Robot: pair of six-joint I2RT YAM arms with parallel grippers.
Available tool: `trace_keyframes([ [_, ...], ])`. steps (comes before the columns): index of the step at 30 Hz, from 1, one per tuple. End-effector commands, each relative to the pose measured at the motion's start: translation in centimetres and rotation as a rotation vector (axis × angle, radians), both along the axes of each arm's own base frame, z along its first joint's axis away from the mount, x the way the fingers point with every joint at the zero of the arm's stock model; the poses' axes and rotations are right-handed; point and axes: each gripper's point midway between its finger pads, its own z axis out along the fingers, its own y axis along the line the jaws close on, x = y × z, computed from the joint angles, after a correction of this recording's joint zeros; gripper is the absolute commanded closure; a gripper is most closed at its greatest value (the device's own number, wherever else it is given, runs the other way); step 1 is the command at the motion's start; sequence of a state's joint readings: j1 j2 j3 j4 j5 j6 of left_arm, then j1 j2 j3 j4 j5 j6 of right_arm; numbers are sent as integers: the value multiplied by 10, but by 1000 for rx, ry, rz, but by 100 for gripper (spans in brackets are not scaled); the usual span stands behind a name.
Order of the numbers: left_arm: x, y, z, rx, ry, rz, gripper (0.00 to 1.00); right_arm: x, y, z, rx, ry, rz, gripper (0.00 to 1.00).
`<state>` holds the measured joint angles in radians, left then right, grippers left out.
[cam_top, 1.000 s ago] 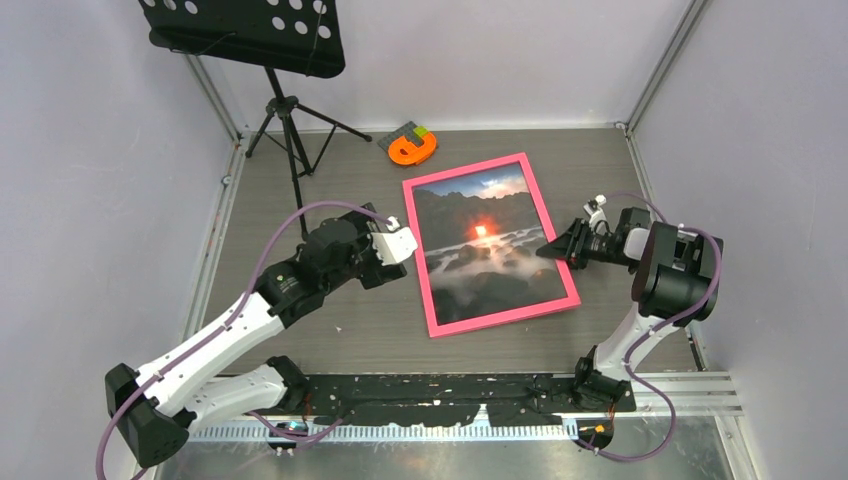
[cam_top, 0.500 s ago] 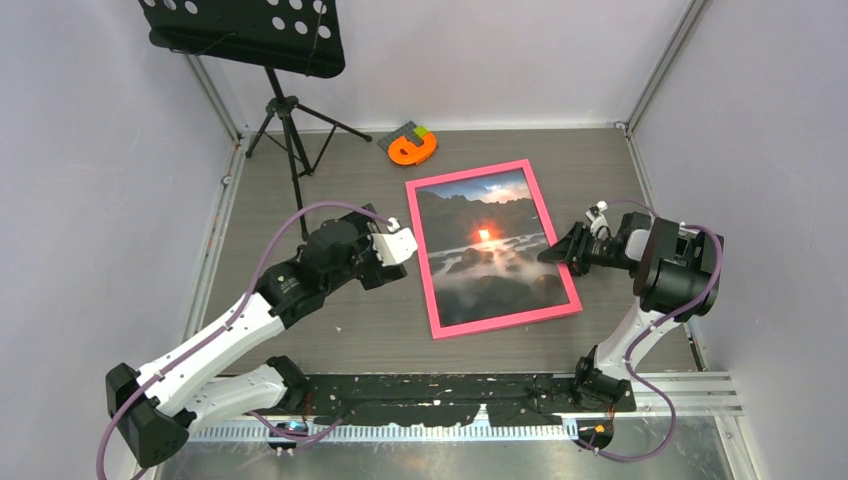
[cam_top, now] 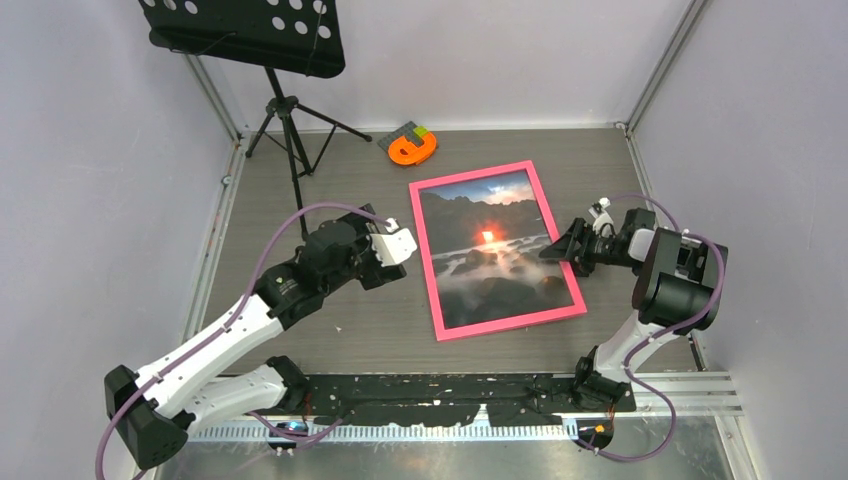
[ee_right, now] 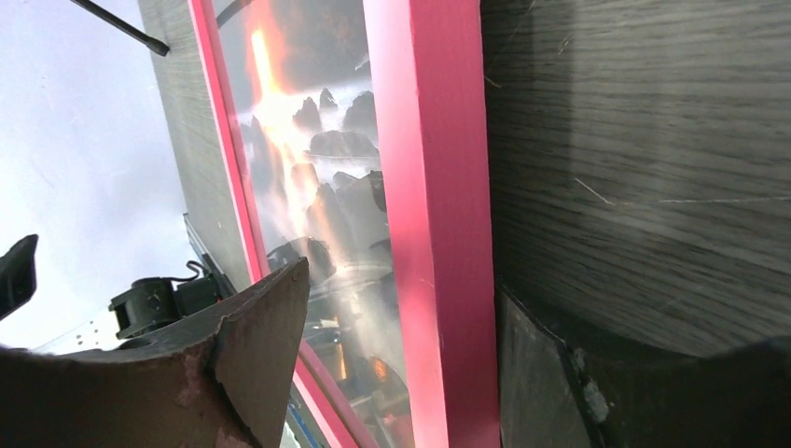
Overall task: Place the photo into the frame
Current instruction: Turn over the photo frame at the center of the board.
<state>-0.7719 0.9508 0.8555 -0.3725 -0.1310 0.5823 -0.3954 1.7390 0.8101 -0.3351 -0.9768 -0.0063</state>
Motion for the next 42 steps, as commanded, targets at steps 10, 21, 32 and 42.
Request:
trace_keyframes([
  [10,3,0,18,-62,-57,15,0,0,-34,4,-259,-9,-27,24],
  [21,3,-2,22,-78,-58,12,0,7,-49,19,-373,-59,-34,1],
  [32,0,2,17,-89,-67,13,0,-2,-40,14,-474,-27,125,5],
  [42,3,0,15,-87,-72,17,0,-25,-8,17,-595,6,510,5],
])
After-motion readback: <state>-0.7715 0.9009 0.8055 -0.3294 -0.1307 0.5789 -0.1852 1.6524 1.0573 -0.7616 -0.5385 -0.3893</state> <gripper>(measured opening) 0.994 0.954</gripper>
